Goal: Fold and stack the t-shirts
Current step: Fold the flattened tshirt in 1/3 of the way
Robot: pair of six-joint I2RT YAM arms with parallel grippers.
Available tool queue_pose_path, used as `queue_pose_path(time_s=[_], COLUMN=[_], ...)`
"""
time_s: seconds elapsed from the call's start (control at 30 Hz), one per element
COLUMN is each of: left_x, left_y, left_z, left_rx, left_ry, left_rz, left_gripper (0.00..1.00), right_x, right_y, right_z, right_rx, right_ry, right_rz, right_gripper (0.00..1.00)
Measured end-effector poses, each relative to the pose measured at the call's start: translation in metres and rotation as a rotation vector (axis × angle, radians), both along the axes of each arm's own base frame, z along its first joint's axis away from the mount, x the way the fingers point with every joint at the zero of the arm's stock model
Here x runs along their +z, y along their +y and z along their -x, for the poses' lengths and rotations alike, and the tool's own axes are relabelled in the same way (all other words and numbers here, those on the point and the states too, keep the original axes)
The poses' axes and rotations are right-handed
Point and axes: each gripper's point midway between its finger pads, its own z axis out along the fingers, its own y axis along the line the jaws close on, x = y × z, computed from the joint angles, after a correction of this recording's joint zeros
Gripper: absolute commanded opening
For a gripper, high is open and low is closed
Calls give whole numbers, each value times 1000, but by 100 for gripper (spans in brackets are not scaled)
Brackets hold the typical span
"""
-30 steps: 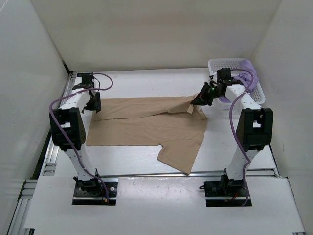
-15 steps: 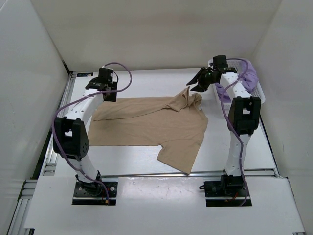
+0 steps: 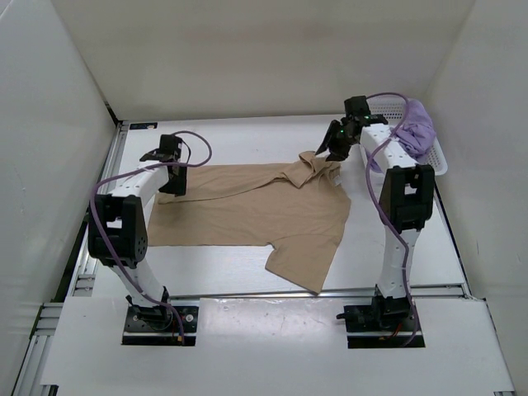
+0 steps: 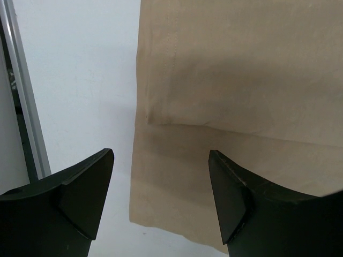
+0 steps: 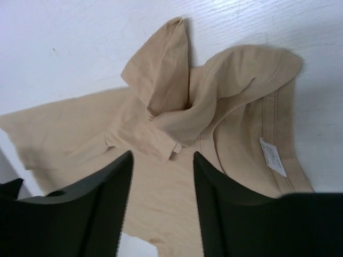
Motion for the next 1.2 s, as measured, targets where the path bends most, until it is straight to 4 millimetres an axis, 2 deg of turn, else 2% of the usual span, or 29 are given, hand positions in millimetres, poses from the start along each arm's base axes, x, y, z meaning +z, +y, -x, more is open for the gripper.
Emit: queue_pose_path(time_s=[0.17,0.27,0.4,0.5,0.6,0.83,1.07,1.2], left_x=[-12,-15,-16,-18,-21,-32,-33,-34], left_y=[3,9,21,28,29,28,30,32], left_z=[11,15,16,17,16,16,17,19], left_rx=[6,21,54,72,77,74,79,87], left_ry=[37,48,47,52,59,89,91,95], left_rz=[5,11,19,28,32,38,40,47], left_gripper=[82,82,82,82,82,82,82,82], right_x=[-2,-2,-8,-19,-31,-46,-52,-44], right_y=[24,43,54,50,46,42,56,61], right_z=[12,13,7,2,-5,-22,-23,-24], right_rx=[95,151,193,199,201,220,294,334], right_ry=[-25,-44,-64,-59,-53,-86,-133,-186], right_rz=[108,154,198,243,282,375,506,615], right_gripper=[31,29,36,39,49,51,48,56])
